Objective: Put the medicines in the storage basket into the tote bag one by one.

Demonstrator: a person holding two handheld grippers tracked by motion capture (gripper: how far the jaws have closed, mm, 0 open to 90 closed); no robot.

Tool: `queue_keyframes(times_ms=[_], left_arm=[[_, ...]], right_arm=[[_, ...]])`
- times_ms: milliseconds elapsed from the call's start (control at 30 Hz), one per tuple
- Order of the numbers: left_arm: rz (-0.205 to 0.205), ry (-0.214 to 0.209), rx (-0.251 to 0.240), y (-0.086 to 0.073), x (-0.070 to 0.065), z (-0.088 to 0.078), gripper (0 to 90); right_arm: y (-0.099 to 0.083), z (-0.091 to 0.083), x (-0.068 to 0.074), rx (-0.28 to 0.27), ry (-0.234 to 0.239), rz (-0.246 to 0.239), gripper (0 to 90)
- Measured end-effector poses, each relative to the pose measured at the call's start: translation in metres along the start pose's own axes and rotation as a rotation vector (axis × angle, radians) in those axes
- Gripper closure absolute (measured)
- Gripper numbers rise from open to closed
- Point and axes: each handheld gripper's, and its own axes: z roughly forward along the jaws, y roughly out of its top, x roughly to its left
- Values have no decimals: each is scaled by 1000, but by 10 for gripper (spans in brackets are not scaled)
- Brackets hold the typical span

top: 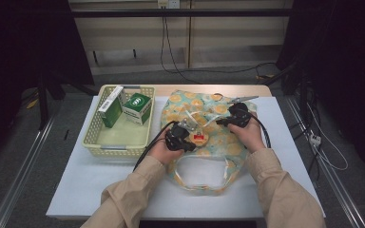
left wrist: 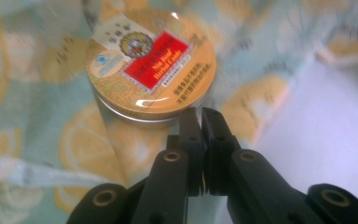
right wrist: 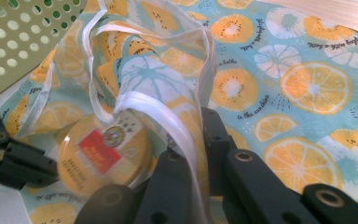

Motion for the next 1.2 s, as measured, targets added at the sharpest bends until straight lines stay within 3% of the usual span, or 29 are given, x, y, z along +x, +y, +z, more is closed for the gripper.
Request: queue_keyframes(times_ms=[100,300,433,600,700,900,967,1033,1200], left_arm=[[-25,5,-46,6,4,5,900],[-40,14,-72,19,6,23,900],[-65,49,-108,23,13,33,900],[-112,98,-159,27,22,32,900],[-108,66,-169,27,23,24,891],[-103,34,-151,32,12,2,598],[-85,68,-135,34,8,-7,504],[-91,47,-134,35,7,-15,403],[-76,61,-142,37,3,-39,278]], right_arm=[[0,0,0,-8,7,7,900],[0,-1,3,-7,16,2,900],[1,-2,3,-8,13,6,900],[1,-2,5,-4,14,0,900],[1,-2,7,-4,15,-1,900],[1,-1,4,-5,6,16,900],[3,-3,5,-15,6,17,900],[5,-5,5,-18,6,25,900],[17,-14,7,-38,-1,13,900]])
